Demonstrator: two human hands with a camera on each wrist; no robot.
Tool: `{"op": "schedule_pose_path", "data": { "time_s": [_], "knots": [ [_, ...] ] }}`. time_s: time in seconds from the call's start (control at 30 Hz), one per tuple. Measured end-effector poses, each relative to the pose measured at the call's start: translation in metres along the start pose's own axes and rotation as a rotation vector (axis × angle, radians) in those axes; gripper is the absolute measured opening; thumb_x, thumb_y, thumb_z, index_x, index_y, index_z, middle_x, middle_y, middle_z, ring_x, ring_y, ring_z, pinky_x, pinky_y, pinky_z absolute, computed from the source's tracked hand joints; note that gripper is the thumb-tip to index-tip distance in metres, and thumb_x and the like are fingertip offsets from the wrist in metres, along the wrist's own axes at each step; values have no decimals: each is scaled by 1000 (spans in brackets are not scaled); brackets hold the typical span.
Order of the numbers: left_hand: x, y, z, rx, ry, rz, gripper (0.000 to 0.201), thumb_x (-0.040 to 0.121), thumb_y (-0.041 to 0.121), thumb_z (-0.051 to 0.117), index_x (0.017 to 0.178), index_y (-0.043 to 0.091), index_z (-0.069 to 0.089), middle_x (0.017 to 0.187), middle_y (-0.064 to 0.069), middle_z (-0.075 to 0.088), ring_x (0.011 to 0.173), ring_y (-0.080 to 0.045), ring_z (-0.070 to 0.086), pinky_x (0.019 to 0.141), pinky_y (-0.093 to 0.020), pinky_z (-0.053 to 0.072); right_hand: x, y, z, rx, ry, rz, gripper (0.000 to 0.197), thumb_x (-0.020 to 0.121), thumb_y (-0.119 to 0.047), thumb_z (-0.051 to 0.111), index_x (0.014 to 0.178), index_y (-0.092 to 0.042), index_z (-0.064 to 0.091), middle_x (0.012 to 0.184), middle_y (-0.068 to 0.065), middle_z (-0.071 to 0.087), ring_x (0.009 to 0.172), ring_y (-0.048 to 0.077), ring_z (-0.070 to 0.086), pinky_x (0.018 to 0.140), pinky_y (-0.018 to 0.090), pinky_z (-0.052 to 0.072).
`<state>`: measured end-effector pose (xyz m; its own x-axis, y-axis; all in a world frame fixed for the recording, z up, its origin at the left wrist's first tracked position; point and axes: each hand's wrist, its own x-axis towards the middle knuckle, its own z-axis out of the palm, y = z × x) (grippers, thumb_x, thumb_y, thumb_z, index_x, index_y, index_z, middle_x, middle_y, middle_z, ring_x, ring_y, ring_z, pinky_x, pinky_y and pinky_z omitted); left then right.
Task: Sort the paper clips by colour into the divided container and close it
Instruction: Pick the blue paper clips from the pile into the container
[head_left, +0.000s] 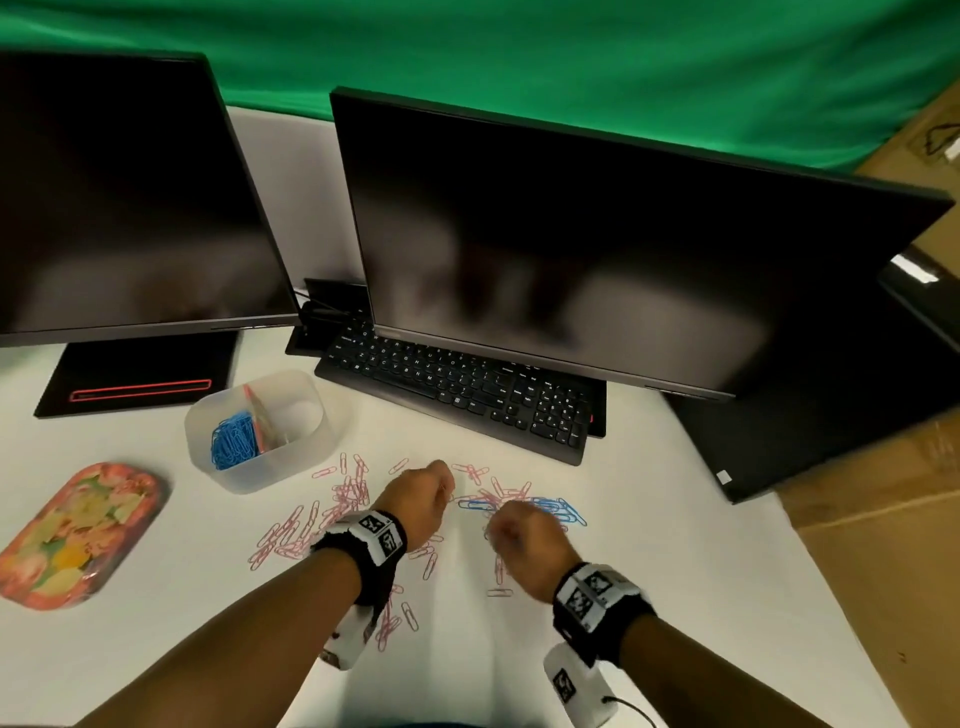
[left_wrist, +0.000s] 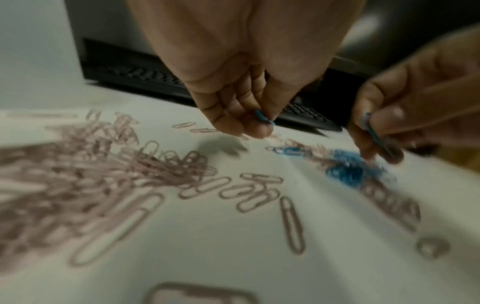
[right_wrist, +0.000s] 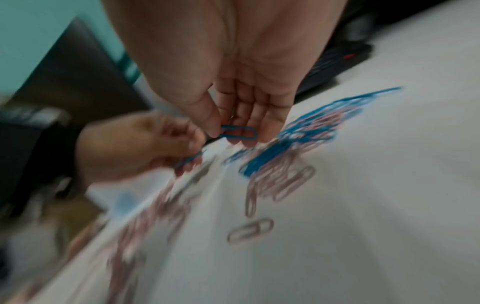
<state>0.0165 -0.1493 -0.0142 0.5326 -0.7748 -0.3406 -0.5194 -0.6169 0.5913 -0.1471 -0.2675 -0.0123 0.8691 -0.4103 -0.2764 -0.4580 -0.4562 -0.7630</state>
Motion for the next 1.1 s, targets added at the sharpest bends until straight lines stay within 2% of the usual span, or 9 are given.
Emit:
{"op": "schedule_pose_path", "data": {
  "time_s": [0.13,0.27,0.37,0.47,0.6,0.7,0.83,1.0,1.1],
  "knots": [
    [5,8,-1,-513,8,-158,27,90,-4,43,102,15,59,82,-7,61,64,-15,61,58,-20,50,3,25,-37,556,161,247,26,83,14,49,89,-8,60,60,5,63,52,17,55,56,30,45],
    [11,21,3,-669,-40,-245,23,93,2,42,90,12,62,86,-3,59,70,-17,56,63,-28,46,3,38,-67,783,237,489,26,84,15,43,89,-2,62,65,13,57,52,23,51,52,27,41],
    [13,26,12,-322,-23,-137,8,91,16,53,93,19,59,99,-1,62,88,-18,58,77,-25,44,11,54,-69,366,278,510,21,88,2,47,86,-9,65,83,11,60,65,20,53,59,24,38],
    [12,28,25,208,-78,35,24,90,19,52,114,19,56,120,-3,53,102,-25,59,87,-34,49,11,58,-64,-215,202,444,14,87,-18,58,100,-17,64,96,-1,58,86,16,54,75,20,39],
    [9,21,31,448,-71,71,22,91,12,48,112,14,54,119,-6,48,94,-28,62,76,-39,52,12,58,-58,-349,159,387,20,88,-21,59,107,-17,63,110,6,56,93,17,53,77,21,42],
    [7,17,29,452,-78,35,18,92,13,47,108,13,54,116,-6,48,91,-29,63,74,-39,52,14,57,-60,-399,137,388,17,89,-22,57,101,-13,66,109,8,60,95,21,58,75,23,45],
    [3,17,27,286,-41,16,15,92,19,47,102,16,58,107,-5,58,92,-26,61,77,-35,50,18,57,-65,-432,54,415,17,89,-24,55,92,-14,68,101,4,69,72,14,50,56,14,36],
    [0,20,30,-46,-42,-14,29,92,11,52,118,18,62,94,-4,67,83,-17,60,78,-24,50,11,56,-74,-89,155,417,9,81,-13,68,80,-22,67,79,-2,67,71,13,62,62,14,43],
    [2,31,28,-224,-75,-76,31,93,7,48,117,19,63,97,2,62,90,-17,59,78,-17,42,5,56,-77,6,172,387,8,81,-11,70,83,-19,71,68,-4,66,61,6,59,55,10,40]
  ]
}}
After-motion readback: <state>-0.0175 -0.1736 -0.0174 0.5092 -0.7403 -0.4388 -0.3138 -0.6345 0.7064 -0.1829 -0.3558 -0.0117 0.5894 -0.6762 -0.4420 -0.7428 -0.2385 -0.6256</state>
